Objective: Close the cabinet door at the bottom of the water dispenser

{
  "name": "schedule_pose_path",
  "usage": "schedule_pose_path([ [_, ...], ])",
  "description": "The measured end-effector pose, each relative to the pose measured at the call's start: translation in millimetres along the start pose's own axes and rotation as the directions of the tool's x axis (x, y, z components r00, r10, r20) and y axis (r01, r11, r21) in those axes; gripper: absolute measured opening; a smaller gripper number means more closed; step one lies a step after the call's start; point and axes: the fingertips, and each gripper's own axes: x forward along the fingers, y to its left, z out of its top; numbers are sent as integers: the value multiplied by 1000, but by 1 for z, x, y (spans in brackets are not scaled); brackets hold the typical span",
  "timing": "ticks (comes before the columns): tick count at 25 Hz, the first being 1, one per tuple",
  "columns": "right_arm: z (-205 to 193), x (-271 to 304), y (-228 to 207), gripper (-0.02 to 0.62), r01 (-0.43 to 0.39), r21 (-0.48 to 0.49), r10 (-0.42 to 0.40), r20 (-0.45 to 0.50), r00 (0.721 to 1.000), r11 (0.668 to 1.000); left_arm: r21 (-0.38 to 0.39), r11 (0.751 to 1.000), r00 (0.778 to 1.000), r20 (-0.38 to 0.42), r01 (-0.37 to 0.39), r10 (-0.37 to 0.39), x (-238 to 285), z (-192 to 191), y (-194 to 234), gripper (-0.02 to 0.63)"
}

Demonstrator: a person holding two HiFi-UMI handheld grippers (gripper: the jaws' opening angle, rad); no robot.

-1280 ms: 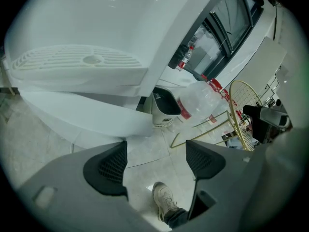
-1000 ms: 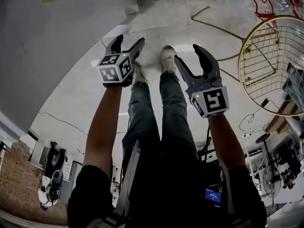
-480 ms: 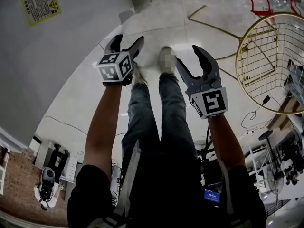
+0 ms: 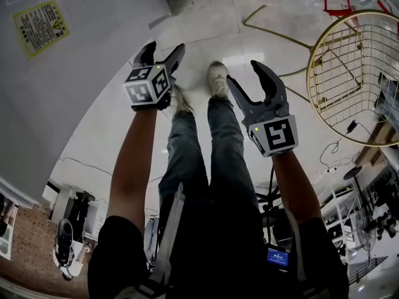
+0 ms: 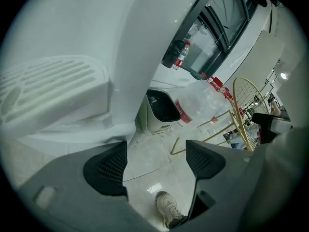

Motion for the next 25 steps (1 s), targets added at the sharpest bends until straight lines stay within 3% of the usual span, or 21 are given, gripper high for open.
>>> schedule_pose_path([
  [15,6,-13,1,259,21,-11,-21,16,1000,1000,38,998,999,15,42,-42,-11,11,-21,393],
  [25,51,-64,39,256,70,-43,-66,94,993,997,199,965,974,114,171,-196,-86,52,-93,394],
])
